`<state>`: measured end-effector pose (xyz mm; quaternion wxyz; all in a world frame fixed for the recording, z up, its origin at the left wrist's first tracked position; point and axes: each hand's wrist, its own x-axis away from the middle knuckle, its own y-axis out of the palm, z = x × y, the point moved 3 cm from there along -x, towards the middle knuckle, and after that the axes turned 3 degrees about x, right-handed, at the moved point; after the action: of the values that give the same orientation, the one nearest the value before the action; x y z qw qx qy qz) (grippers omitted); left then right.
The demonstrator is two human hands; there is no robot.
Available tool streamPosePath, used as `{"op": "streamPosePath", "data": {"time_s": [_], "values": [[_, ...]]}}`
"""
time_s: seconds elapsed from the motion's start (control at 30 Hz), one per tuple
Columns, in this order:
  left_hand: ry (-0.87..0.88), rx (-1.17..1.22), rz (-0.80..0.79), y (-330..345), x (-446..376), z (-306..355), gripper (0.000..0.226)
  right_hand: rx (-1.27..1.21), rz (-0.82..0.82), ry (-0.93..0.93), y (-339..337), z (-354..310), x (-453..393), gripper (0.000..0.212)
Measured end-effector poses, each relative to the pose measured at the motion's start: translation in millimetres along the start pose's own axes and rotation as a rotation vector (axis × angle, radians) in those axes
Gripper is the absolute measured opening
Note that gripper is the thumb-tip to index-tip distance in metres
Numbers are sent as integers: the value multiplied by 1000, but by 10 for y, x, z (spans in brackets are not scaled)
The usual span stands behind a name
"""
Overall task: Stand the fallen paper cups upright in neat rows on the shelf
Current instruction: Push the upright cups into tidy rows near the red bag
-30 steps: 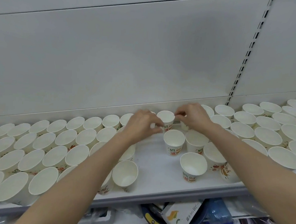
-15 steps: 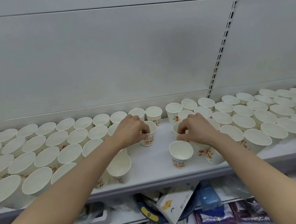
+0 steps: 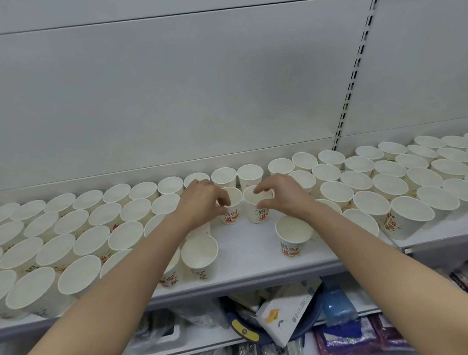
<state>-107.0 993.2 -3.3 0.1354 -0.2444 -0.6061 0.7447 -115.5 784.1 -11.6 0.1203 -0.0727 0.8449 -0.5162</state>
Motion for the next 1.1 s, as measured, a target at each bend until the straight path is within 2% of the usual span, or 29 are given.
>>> {"op": "streamPosePath", "data": {"time_s": [0.1,0.2,0.3,0.4,0.5,0.57,0.63,0.73,0.83,0.93,1.1], "values": [[-13,19,19,-6,13,-21,6,73,-34,-22,-92,124,35,38],[-12,-30,22,-7,-8,-5,1,183,-66,-47,-70,72,3,25],[-46,-58,49,1,-39,-31,3,290,-13,-81,-6,-50,-32,15],[-68,-67,45,34,-69,-59,4,310,57,-53,22,-74,-51,15],[-58,-53,30,56,-74,-55,6,310,58,-53,45,-80,-68,16],[-38,6,52,31,-50,-3,17,265,69,-63,28,-84,-50,20],[12,115,125,-42,-10,140,27,165,138,-49,-67,-47,35,25],[181,247,210,-104,103,535,20,91,325,-23,-279,105,332,17],[347,311,70,14,204,982,26,87,411,57,-433,345,746,9],[429,183,-20,179,230,1235,28,111,370,121,-475,520,1086,9],[304,176,-5,162,212,1089,12,236,319,47,-379,528,1279,17]]}}
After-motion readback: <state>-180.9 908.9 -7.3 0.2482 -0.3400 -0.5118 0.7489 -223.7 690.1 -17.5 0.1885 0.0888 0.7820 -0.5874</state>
